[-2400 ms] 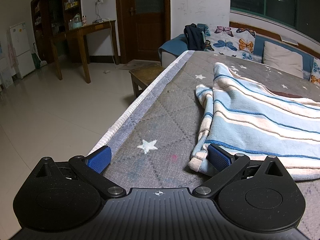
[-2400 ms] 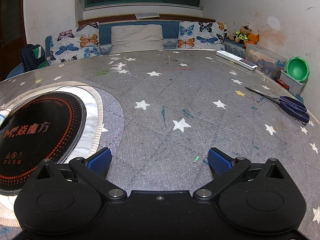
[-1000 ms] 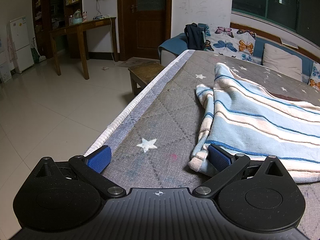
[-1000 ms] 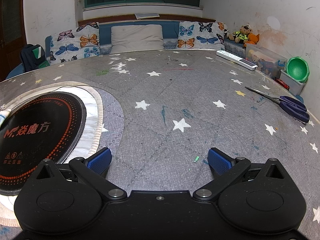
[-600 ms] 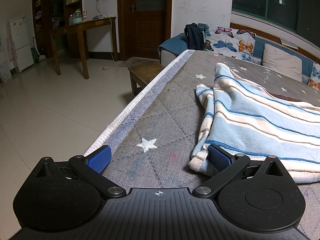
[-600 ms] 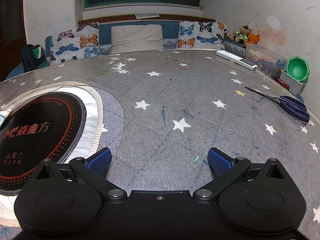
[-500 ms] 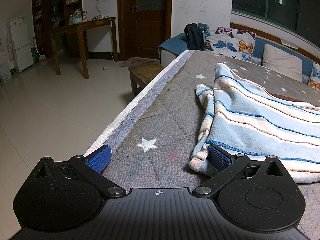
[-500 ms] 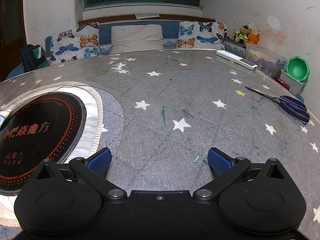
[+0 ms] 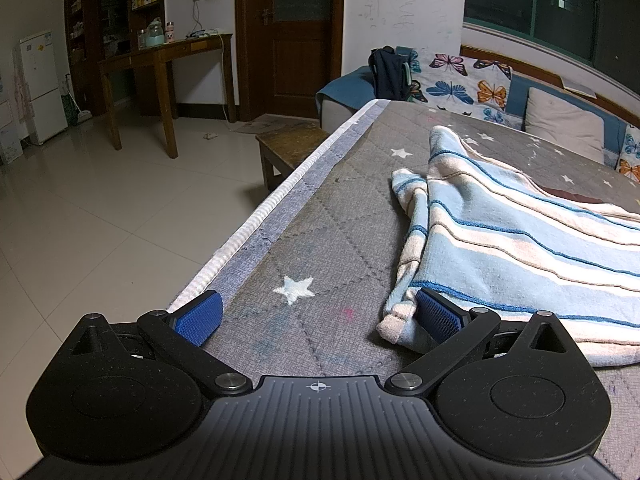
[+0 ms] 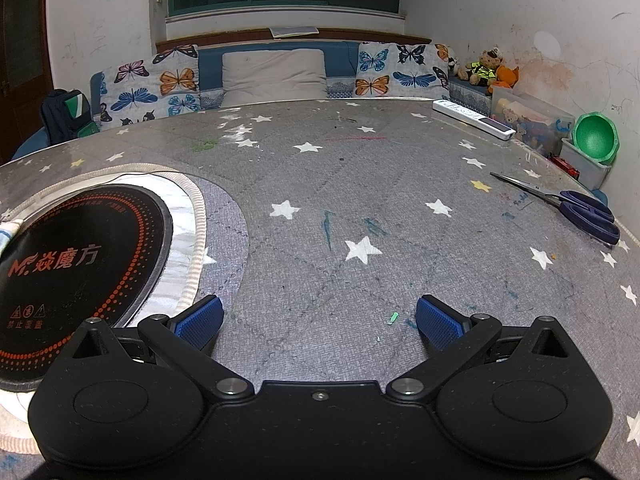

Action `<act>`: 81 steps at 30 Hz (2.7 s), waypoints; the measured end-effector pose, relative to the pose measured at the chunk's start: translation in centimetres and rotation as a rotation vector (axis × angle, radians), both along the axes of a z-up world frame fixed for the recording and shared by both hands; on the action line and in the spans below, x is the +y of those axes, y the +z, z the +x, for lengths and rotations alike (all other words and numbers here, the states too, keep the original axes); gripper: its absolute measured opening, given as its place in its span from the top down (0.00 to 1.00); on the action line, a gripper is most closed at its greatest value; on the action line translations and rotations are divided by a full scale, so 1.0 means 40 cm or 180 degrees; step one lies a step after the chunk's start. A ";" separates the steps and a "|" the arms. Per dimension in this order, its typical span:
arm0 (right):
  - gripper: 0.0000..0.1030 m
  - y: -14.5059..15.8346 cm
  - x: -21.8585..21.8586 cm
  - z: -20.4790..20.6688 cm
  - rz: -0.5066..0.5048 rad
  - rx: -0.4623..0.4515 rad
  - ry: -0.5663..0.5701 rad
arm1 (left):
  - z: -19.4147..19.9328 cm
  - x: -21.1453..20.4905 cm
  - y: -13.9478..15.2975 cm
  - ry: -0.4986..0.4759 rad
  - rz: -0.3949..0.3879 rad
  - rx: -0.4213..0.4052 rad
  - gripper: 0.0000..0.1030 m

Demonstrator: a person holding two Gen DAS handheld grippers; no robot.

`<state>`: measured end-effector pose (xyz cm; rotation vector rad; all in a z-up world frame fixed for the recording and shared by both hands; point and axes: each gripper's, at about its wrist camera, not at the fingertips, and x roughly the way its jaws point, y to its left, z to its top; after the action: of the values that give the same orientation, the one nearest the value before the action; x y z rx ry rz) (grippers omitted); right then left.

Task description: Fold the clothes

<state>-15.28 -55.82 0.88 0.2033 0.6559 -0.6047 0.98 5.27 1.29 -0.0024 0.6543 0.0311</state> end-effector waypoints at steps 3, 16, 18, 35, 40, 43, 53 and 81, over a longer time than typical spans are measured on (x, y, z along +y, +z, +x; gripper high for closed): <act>0.00 0.000 0.000 0.000 -0.0002 0.0002 0.0000 | 0.000 0.000 0.000 0.0000 -0.0001 0.0000 0.00; 0.00 0.000 0.000 -0.001 0.0000 0.0003 0.0001 | 0.000 0.000 0.000 0.0000 0.0003 -0.0001 0.00; 0.00 0.000 0.001 0.000 0.0003 0.0010 -0.0008 | -0.001 0.000 0.000 0.0001 0.0007 -0.0003 0.00; 0.00 0.007 0.009 0.012 0.0062 0.0073 -0.0137 | 0.011 -0.013 0.046 -0.0054 0.0218 -0.0029 0.00; 0.00 0.018 0.025 0.016 0.0127 0.0074 -0.0187 | 0.003 -0.020 0.063 -0.0126 0.0209 -0.0046 0.00; 0.00 0.030 0.043 0.016 0.0104 0.0030 -0.0170 | -0.002 -0.023 0.073 -0.0177 0.0208 -0.0055 0.00; 0.00 0.032 0.102 0.007 0.0106 -0.0019 -0.0098 | -0.015 -0.037 0.097 -0.0303 0.0178 -0.0064 0.00; 0.00 0.001 0.131 0.004 -0.0043 0.0062 -0.0096 | -0.019 -0.102 0.098 -0.0423 0.0289 -0.0039 0.00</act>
<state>-15.13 -50.58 0.92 0.1953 0.6686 -0.6407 0.22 1.21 5.19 0.1281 0.6390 -0.0673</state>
